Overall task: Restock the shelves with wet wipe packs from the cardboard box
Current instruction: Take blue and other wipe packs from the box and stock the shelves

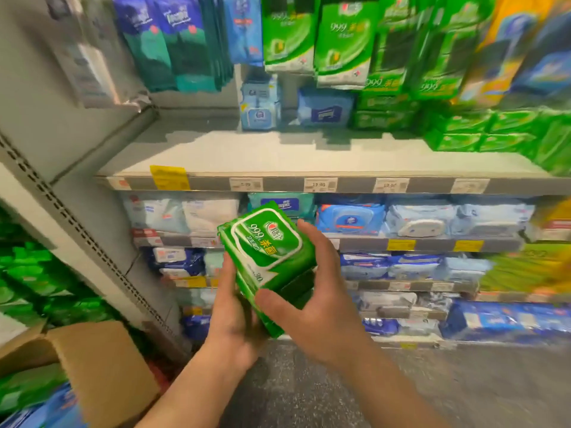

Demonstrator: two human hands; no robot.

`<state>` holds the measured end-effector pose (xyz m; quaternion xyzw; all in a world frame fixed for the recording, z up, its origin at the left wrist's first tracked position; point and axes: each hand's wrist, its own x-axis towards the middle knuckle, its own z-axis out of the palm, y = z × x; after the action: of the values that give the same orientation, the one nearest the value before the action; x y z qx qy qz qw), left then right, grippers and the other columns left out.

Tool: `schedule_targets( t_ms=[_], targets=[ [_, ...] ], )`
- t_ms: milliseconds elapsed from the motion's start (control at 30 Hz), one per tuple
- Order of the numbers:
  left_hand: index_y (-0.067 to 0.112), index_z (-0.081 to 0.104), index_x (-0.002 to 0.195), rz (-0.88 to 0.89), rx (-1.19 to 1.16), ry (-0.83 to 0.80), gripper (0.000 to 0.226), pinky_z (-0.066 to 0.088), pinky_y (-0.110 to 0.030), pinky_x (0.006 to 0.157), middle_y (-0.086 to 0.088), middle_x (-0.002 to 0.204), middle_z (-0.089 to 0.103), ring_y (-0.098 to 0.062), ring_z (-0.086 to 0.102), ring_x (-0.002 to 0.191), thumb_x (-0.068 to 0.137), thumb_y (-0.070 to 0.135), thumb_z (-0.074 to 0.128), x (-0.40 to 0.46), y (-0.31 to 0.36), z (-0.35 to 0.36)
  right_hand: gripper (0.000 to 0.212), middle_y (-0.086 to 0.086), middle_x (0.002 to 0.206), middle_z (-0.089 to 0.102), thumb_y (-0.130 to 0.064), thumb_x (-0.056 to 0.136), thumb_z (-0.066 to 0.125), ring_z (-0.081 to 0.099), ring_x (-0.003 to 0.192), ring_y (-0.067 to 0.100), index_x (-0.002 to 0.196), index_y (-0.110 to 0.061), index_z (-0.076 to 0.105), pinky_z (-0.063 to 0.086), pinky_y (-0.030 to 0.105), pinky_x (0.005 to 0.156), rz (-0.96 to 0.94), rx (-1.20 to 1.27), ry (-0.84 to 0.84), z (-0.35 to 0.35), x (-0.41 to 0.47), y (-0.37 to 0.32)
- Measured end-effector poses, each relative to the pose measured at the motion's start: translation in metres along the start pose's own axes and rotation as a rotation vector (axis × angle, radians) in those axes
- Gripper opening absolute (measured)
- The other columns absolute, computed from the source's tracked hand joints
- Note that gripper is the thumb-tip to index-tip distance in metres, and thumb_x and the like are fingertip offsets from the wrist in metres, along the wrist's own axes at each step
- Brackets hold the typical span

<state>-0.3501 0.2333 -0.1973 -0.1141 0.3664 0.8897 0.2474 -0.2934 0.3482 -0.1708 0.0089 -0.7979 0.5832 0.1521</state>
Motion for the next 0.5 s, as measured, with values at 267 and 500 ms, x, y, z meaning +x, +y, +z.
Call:
schedule_targets(
  t_ms=[267,500],
  targets=[
    [0.015,0.07,0.131,-0.021,0.046,-0.23,0.065,0.051,-0.049,0.105,-0.018,0.136,0.066,-0.035,0.064,0.126,0.103,0.062,0.035,0.036,-0.026,0.094,0.123,-0.023,0.147,0.026,-0.063,0.051,0.089,0.036,0.145,0.017,0.142,-0.066,0.006,0.043,0.044,0.113,-0.133,-0.11,0.332,-0.065,0.036,0.001],
    [0.021,0.057,0.142,-0.016,0.183,-0.206,0.1,0.058,-0.054,0.096,-0.013,0.131,0.07,-0.035,0.069,0.117,0.058,0.067,0.086,0.103,-0.025,0.143,0.108,-0.002,0.146,0.045,-0.044,0.058,0.093,0.054,0.133,0.016,0.143,-0.048,0.027,0.054,0.041,0.102,-0.073,-0.034,0.533,-0.107,0.088,0.021]
  ],
)
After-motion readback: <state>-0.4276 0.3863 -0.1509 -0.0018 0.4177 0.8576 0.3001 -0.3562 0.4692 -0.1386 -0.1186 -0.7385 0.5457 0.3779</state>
